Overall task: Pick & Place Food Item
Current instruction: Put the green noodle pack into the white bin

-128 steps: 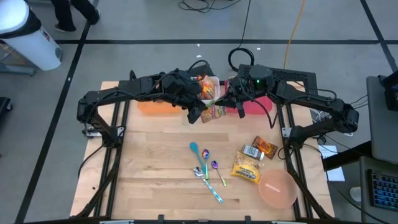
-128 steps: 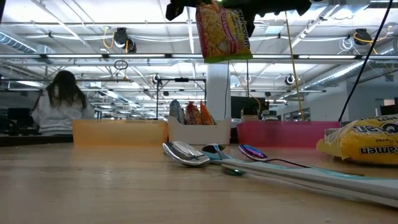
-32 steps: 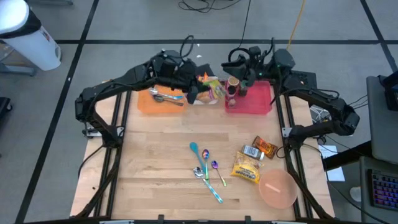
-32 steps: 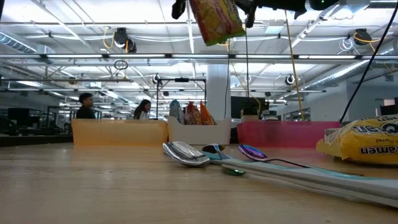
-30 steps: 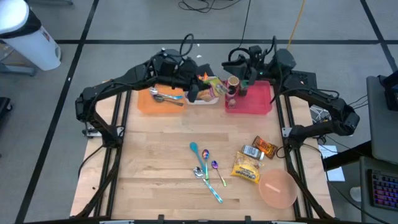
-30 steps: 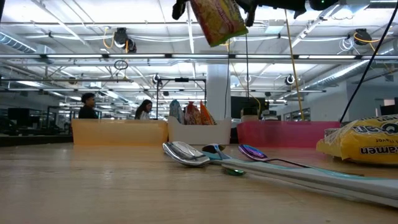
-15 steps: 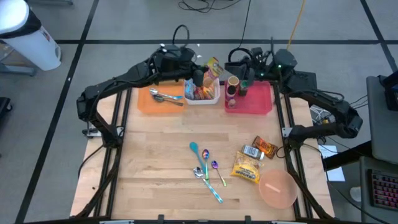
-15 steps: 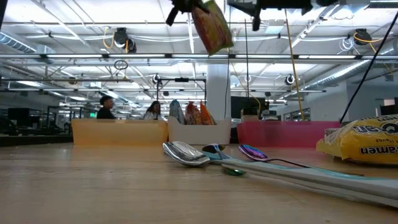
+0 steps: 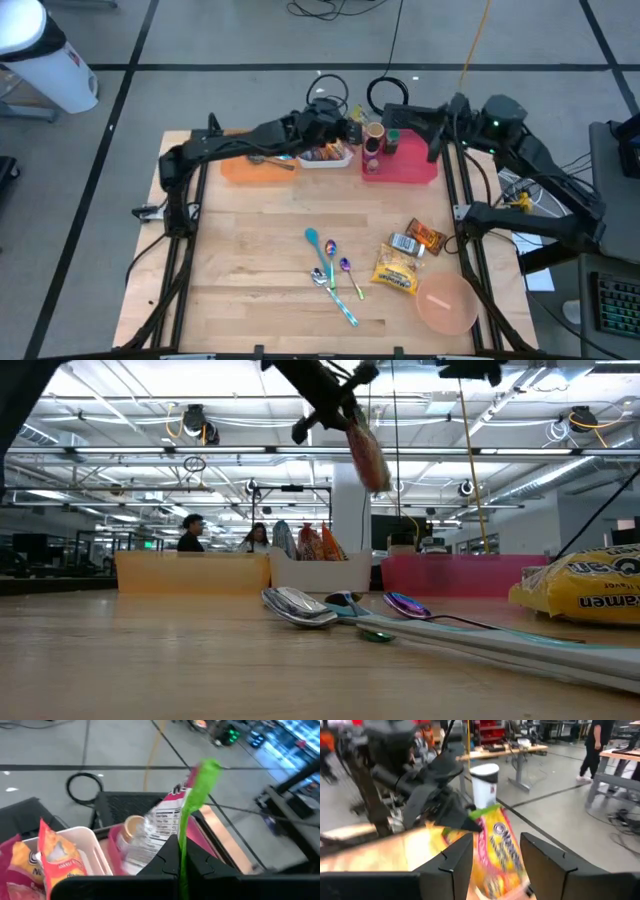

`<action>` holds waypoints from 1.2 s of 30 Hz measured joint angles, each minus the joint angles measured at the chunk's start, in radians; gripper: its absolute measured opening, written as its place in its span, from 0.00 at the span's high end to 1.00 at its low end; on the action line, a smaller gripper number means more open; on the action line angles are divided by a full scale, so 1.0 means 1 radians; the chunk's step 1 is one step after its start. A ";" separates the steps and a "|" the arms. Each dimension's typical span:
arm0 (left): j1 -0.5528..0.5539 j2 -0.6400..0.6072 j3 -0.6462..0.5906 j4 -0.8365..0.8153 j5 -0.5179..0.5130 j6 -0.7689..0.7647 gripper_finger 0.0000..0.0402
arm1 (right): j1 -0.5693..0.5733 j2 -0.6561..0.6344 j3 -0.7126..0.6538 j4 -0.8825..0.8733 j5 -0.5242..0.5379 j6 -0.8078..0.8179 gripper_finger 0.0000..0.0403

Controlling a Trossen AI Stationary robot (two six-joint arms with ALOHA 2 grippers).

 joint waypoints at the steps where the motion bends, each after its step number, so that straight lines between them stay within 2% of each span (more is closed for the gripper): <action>1: 0.000 0.019 0.018 -0.002 -0.018 -0.006 1.00 | 0.000 -0.014 0.000 -0.029 0.015 -0.022 0.62; 5: 0.006 0.104 0.124 -0.029 -0.047 -0.019 1.00 | 0.000 -0.045 -0.014 -0.076 0.018 -0.056 0.62; 12: 0.023 0.251 0.299 -0.194 -0.087 -0.052 1.00 | 0.000 -0.072 -0.094 -0.079 0.012 -0.009 0.62; 18: 0.033 0.257 0.311 -0.284 -0.143 -0.116 1.00 | 0.000 -0.114 -0.162 -0.079 0.011 0.024 0.62; 23: 0.039 0.259 0.310 -0.328 -0.125 -0.146 1.00 | 0.000 -0.135 -0.179 -0.077 0.011 0.019 0.62; 36: 0.066 0.267 0.309 -0.410 -0.150 -0.193 1.00 | 0.000 -0.133 -0.179 -0.074 0.011 0.042 0.62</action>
